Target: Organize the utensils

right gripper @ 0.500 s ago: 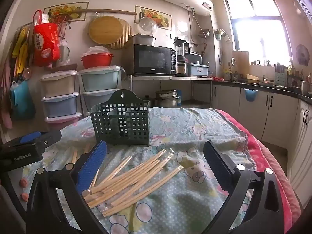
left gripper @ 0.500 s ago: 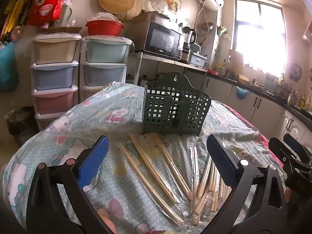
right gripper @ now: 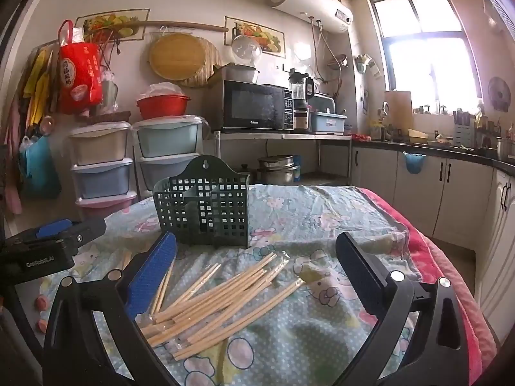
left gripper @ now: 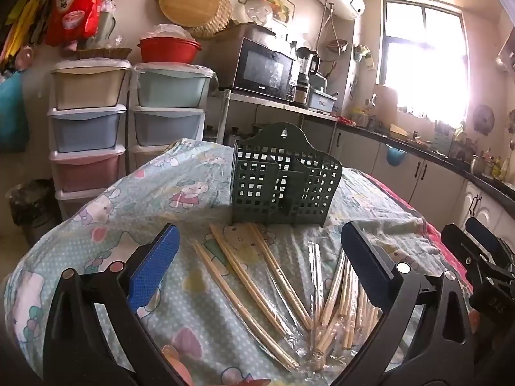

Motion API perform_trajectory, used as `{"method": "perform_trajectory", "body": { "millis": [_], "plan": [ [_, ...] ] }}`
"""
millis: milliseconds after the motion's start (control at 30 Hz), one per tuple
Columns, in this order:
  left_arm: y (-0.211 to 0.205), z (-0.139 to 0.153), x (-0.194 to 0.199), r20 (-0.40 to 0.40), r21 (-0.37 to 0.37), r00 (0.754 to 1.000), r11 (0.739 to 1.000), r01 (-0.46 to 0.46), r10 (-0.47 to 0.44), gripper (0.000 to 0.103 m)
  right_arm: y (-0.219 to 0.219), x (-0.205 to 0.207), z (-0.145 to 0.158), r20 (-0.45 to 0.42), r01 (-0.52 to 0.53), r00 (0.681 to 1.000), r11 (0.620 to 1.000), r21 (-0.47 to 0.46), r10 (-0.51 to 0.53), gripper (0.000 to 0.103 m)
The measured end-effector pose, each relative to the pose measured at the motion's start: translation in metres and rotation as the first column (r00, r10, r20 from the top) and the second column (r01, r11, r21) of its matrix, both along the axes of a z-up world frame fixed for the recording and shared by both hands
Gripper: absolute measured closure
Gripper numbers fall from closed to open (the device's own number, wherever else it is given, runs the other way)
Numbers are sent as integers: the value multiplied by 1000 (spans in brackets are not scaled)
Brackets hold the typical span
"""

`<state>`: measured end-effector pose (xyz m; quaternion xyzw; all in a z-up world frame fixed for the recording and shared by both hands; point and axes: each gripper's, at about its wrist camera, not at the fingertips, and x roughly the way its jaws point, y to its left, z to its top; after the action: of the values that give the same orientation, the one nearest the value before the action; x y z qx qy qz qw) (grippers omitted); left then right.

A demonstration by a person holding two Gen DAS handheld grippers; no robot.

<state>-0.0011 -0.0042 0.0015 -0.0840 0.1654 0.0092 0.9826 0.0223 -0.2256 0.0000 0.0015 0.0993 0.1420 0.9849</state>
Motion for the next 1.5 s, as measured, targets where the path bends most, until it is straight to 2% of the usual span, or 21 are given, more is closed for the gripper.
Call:
{"method": "perform_trajectory", "body": {
  "millis": [1500],
  "plan": [
    [0,11,-4,16,6,1000,1000,8,-8,10,1,-8,4,21,-7,1000,1000,7,7,6]
  ]
}}
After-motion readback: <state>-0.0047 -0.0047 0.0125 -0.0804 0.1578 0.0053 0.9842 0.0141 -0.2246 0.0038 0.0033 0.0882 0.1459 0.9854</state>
